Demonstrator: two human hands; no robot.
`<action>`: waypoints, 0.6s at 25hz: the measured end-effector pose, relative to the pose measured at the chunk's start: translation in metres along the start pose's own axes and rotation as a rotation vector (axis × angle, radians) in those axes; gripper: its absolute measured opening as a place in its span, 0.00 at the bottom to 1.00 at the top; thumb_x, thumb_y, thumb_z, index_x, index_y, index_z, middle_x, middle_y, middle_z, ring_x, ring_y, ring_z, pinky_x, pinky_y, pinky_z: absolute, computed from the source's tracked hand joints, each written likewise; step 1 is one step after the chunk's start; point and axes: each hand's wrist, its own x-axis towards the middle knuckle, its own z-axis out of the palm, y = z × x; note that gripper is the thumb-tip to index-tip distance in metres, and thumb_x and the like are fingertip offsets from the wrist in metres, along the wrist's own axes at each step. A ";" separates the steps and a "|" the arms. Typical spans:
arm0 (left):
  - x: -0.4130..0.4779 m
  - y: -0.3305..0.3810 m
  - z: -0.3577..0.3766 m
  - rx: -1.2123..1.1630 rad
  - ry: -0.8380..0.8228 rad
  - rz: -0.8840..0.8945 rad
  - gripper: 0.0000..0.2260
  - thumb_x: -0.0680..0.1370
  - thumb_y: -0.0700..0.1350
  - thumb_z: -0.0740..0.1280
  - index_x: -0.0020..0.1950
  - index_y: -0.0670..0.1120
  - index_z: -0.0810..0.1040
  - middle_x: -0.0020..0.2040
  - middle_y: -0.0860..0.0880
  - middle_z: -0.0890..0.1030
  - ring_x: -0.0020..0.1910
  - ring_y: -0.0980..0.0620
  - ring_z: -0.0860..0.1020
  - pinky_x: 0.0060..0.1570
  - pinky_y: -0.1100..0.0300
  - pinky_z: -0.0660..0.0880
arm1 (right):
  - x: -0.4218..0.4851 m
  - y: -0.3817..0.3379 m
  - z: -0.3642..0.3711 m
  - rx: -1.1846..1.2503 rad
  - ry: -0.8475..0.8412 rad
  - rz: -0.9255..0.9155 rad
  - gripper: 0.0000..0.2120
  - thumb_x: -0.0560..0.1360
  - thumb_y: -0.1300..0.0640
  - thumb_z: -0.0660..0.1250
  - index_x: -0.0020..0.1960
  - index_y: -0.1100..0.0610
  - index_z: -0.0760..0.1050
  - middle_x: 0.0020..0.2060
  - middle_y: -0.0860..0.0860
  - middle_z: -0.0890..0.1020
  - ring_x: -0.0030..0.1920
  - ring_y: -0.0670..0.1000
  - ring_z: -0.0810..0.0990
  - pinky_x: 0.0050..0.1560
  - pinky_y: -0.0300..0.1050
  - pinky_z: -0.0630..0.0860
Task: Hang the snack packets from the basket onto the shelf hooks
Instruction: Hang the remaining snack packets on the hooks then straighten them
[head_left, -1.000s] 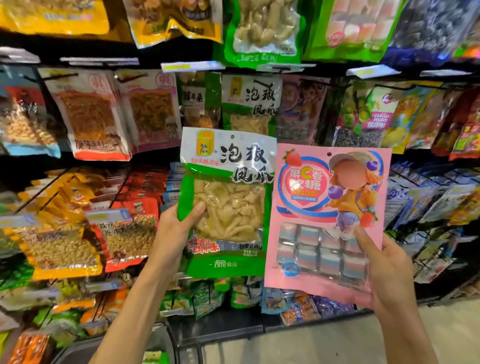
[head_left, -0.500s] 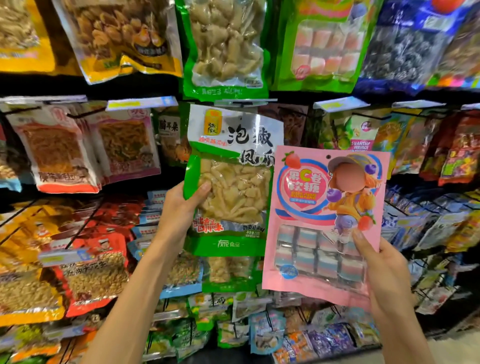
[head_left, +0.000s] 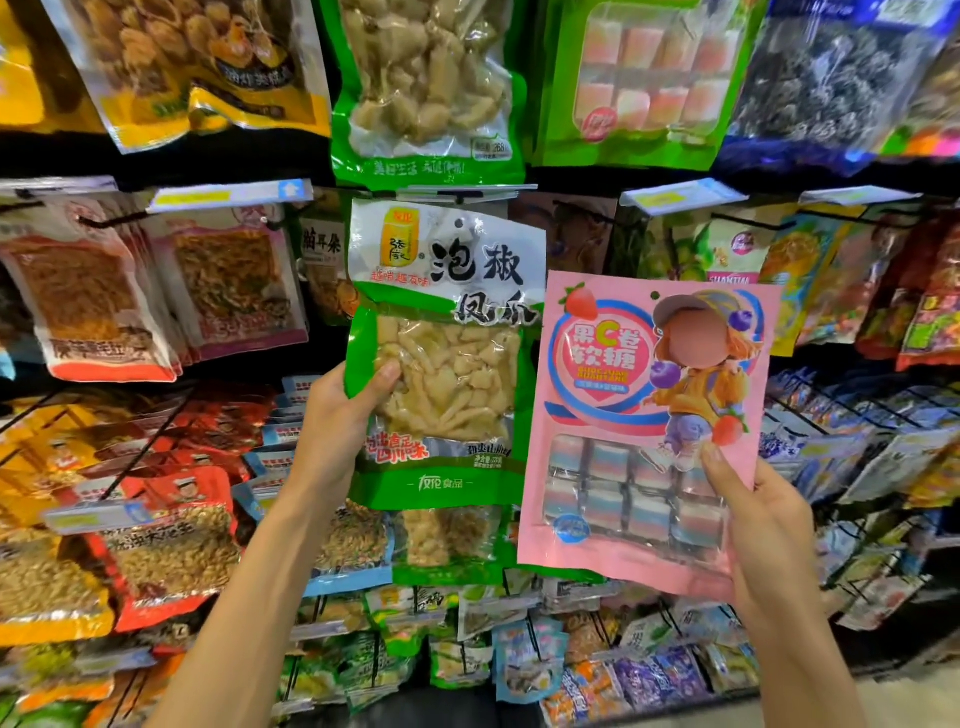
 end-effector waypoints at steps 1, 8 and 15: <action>-0.001 0.000 0.000 0.002 0.003 -0.001 0.05 0.80 0.45 0.65 0.54 0.49 0.80 0.44 0.57 0.85 0.44 0.61 0.82 0.39 0.69 0.75 | 0.000 -0.001 0.000 0.002 0.002 0.004 0.14 0.75 0.46 0.69 0.57 0.51 0.82 0.50 0.48 0.86 0.56 0.53 0.83 0.63 0.62 0.75; 0.007 -0.004 -0.001 -0.040 0.022 -0.056 0.08 0.80 0.46 0.66 0.57 0.47 0.80 0.52 0.49 0.85 0.53 0.49 0.83 0.52 0.53 0.79 | 0.005 -0.008 0.004 0.031 -0.014 0.014 0.10 0.77 0.48 0.68 0.55 0.50 0.81 0.49 0.45 0.86 0.54 0.48 0.83 0.60 0.54 0.76; 0.020 -0.012 0.003 -0.003 0.057 -0.065 0.08 0.79 0.47 0.67 0.55 0.47 0.80 0.52 0.49 0.85 0.54 0.48 0.82 0.57 0.49 0.77 | 0.038 -0.012 0.014 0.046 -0.033 -0.032 0.08 0.77 0.49 0.68 0.52 0.50 0.82 0.48 0.47 0.86 0.53 0.49 0.83 0.56 0.47 0.77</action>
